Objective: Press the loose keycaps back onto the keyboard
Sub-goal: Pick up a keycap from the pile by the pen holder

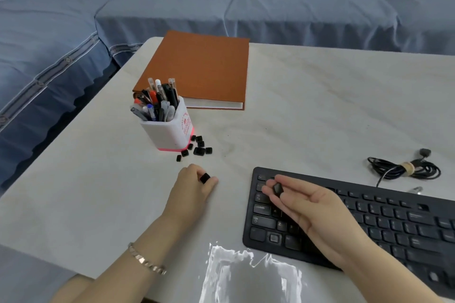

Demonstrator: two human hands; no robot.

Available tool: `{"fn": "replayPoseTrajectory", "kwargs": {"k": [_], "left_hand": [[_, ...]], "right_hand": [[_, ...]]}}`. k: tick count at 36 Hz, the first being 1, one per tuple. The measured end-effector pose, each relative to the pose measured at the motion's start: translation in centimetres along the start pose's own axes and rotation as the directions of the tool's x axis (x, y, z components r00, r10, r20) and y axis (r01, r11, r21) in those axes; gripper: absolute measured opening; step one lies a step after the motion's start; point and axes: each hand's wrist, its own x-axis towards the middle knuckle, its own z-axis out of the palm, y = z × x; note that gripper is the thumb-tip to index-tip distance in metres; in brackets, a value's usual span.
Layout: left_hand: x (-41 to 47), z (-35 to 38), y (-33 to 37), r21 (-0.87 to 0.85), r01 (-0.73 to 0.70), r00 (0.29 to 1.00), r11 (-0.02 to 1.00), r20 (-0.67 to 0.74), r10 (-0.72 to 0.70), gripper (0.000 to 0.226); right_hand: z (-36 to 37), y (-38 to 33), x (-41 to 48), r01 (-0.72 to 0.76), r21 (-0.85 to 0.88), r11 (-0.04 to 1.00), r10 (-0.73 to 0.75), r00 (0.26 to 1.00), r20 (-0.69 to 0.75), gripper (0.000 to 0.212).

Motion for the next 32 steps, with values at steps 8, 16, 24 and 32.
{"fn": "replayPoseTrajectory", "kwargs": {"k": [8,16,24,32], "left_hand": [[-2.7,0.0,3.7,-0.334,0.103,0.994,0.937,0.06,-0.088,0.013],[-5.7,0.8,6.7,-0.497,0.177,0.976,0.85,0.198,-0.087,0.029],[-7.9,2.2,8.9,-0.558,0.235,0.943,0.796,0.329,-0.047,0.033],[-9.6,2.3,11.5,-0.479,0.001,0.916,0.878,0.352,0.191,0.018]], "right_hand": [[-1.4,-0.7,-2.4,0.05,-0.092,0.995,-0.052,0.998,-0.025,0.024],[-2.5,-0.8,-3.7,0.099,-0.215,0.972,-0.122,0.988,-0.097,0.026],[-3.5,-0.8,-4.6,0.134,-0.391,0.911,-0.189,0.976,-0.105,0.028],[-4.5,-0.8,-5.8,0.233,-0.553,0.8,-0.3,0.953,-0.032,0.031]]}}
